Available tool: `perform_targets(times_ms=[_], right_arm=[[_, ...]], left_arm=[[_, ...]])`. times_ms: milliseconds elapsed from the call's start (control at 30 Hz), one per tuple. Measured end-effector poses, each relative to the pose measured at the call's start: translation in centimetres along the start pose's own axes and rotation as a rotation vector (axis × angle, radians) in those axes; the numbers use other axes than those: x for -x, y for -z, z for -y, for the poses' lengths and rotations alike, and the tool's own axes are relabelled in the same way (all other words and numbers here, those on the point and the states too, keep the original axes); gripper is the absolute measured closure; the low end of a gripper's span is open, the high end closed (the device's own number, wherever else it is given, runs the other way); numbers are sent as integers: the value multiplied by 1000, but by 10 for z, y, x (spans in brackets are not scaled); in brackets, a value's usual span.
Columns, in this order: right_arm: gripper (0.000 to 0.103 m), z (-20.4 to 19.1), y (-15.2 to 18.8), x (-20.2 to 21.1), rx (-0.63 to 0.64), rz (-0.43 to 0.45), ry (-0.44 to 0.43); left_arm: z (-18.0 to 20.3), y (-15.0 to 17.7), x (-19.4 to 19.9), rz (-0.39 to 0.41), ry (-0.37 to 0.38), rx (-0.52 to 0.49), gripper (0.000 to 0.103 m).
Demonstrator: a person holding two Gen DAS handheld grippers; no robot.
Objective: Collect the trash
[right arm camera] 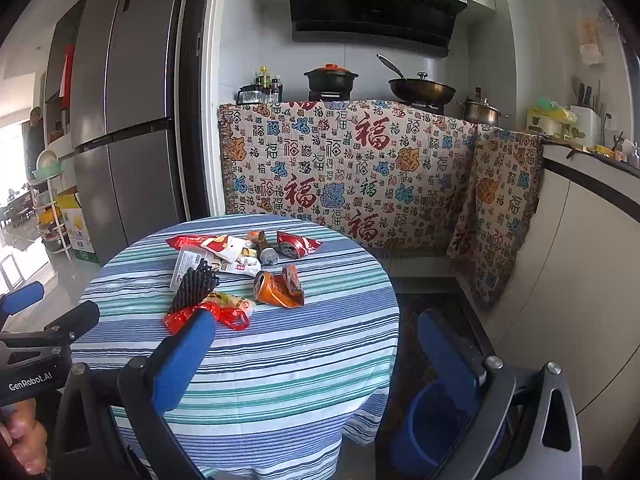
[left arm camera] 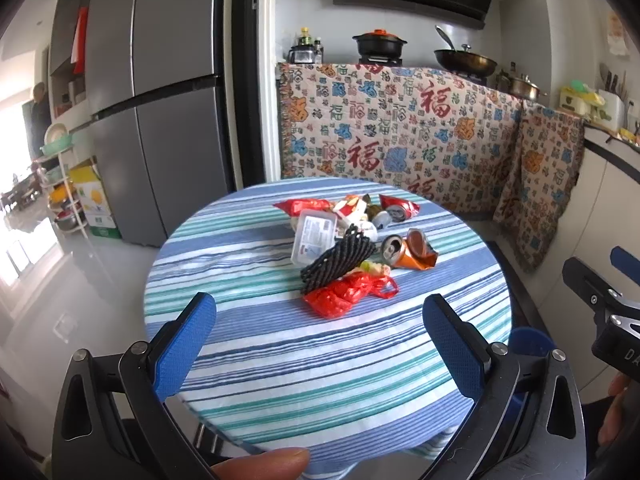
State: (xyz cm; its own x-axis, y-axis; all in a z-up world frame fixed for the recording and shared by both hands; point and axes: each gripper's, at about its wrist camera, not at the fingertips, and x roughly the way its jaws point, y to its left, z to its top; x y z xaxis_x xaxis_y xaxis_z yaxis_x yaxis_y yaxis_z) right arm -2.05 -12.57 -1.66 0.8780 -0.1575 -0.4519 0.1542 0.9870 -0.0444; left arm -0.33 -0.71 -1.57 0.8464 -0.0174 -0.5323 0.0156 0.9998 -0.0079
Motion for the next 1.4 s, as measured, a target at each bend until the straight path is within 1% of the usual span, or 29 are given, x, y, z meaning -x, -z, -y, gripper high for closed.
perform_targets(times_ms=[400,667,1400], right_arm=[[0,2,-1,-1,0,-1,1],[0,4,2,-2,-1,-10,2],[0,2,3,-2,4,-10,3]], left_arm=[[0,3,2,-8,-2,-4,0],[0,4,-4,-23,-5,-9,0],[-1,5,-5,-21,-8,-8,0]])
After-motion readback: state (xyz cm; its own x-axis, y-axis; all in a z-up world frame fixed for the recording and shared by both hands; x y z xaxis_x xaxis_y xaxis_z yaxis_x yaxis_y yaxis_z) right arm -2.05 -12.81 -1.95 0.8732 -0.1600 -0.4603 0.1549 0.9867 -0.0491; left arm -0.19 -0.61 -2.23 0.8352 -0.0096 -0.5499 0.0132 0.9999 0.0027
